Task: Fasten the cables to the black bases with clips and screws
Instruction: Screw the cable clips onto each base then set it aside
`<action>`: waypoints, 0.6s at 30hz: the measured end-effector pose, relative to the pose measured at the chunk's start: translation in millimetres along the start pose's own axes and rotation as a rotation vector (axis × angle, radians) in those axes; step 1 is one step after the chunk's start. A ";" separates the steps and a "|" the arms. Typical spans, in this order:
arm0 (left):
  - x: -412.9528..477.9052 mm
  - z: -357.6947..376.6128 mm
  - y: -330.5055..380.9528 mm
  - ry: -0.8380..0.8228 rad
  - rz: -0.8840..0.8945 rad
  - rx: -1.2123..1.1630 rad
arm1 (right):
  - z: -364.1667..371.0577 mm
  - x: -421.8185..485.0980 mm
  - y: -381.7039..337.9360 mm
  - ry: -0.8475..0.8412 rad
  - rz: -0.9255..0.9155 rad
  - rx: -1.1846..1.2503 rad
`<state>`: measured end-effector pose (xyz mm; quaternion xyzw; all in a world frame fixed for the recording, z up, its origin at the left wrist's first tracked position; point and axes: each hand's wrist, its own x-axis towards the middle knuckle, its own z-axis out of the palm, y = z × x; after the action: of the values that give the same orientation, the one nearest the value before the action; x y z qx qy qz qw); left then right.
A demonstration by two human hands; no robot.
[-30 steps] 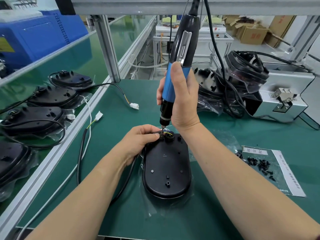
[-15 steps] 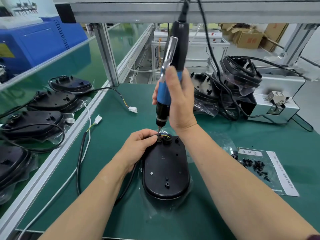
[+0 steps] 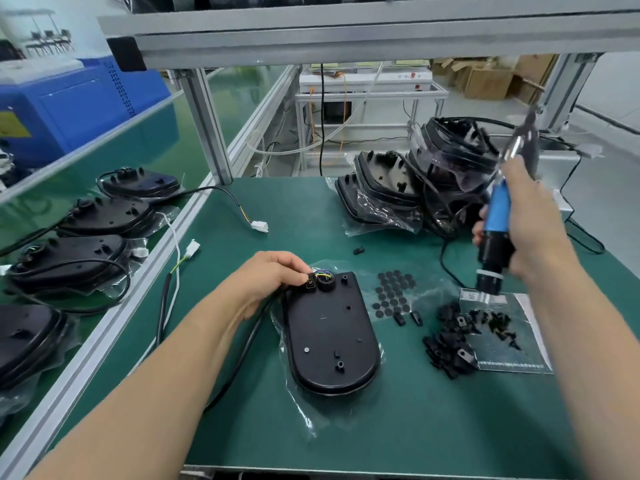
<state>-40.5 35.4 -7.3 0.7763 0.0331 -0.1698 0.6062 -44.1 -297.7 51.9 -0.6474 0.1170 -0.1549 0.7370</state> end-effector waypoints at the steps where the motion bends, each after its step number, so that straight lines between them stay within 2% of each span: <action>1: -0.8 -1.6 0.3 -0.020 0.011 0.025 | -15.3 5.1 5.7 0.055 0.044 -0.068; 4: -4.1 -2.2 -2.1 -0.051 0.072 0.060 | -53.0 10.8 26.3 0.187 0.158 -0.260; 8: -5.2 12.5 -2.9 -0.030 0.204 0.227 | -78.1 8.3 50.5 0.229 0.177 -0.391; 11: -4.8 17.0 -3.9 -0.006 0.202 0.233 | -86.0 9.5 60.1 0.259 0.157 -0.454; 18: -10.2 10.5 -1.1 -0.049 0.161 0.258 | -103.4 8.0 77.2 0.260 0.144 -0.852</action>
<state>-52.7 27.3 -7.4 0.8436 -0.0661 -0.1427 0.5135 -69.4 -386.9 -38.3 -0.8583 0.3070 -0.1212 0.3929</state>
